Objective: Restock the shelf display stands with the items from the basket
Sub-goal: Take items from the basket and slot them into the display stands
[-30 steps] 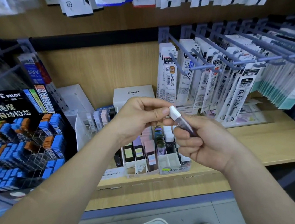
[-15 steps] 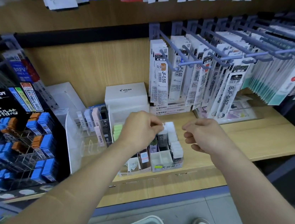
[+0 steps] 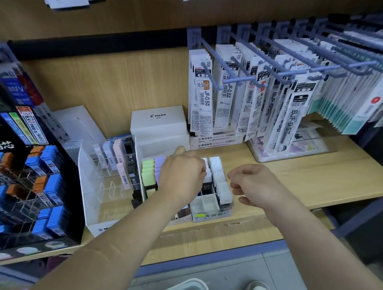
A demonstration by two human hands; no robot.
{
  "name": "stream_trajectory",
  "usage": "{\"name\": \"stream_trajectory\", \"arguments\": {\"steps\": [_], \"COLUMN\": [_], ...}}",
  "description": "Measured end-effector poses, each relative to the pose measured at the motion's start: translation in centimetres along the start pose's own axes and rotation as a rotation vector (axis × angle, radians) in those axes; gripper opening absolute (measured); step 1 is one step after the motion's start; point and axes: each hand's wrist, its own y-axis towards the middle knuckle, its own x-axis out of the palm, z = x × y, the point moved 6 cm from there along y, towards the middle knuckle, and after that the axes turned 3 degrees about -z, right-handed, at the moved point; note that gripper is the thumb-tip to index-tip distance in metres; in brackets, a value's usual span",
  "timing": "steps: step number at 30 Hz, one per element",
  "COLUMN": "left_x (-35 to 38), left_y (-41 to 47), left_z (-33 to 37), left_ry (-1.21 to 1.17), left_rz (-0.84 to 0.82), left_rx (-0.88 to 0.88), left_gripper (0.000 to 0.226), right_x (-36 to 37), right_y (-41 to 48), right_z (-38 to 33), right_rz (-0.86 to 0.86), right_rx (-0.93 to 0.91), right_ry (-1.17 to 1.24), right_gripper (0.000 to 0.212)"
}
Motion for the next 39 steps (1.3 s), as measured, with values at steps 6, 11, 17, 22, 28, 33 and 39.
{"name": "stream_trajectory", "arguments": {"steps": [6,11,17,22,28,33,39], "left_x": [-1.8,-5.3,-0.8,8.4,18.4,25.1,30.7], "left_y": [-0.9,-6.2,-13.9,-21.4,-29.2,-31.5,-34.9], "left_z": [1.0,-1.4,-6.3,-10.5,-14.9,-15.7,-13.6], "left_ry": [-0.061,-0.371,-0.759,-0.566,-0.330,-0.295,-0.247], "left_rz": [0.073,0.154,-0.362,-0.701,-0.788,-0.846,-0.911], "left_rx": [0.066,-0.076,-0.319,-0.396,-0.450,-0.445,-0.272], "left_gripper": [0.021,0.018,0.029,0.036,0.017,0.026,0.109], "right_x": [-0.7,-0.8,3.2,11.5,19.7,22.7,25.1], "right_y": [-0.3,-1.9,-5.4,-7.2,-3.9,-1.5,-0.7], "right_z": [-0.1,-1.4,-1.3,4.1,17.9,28.0,36.2], "right_rz": [0.060,0.015,-0.302,-0.615,-0.712,-0.642,-0.673], "right_rx": [-0.070,-0.174,-0.203,-0.095,0.082,0.167,0.149], "right_ry": [-0.012,0.044,-0.128,-0.377,-0.677,-0.776,-0.923], "right_gripper": [0.017,0.016,0.014,0.012,0.023,0.045,0.100]}}
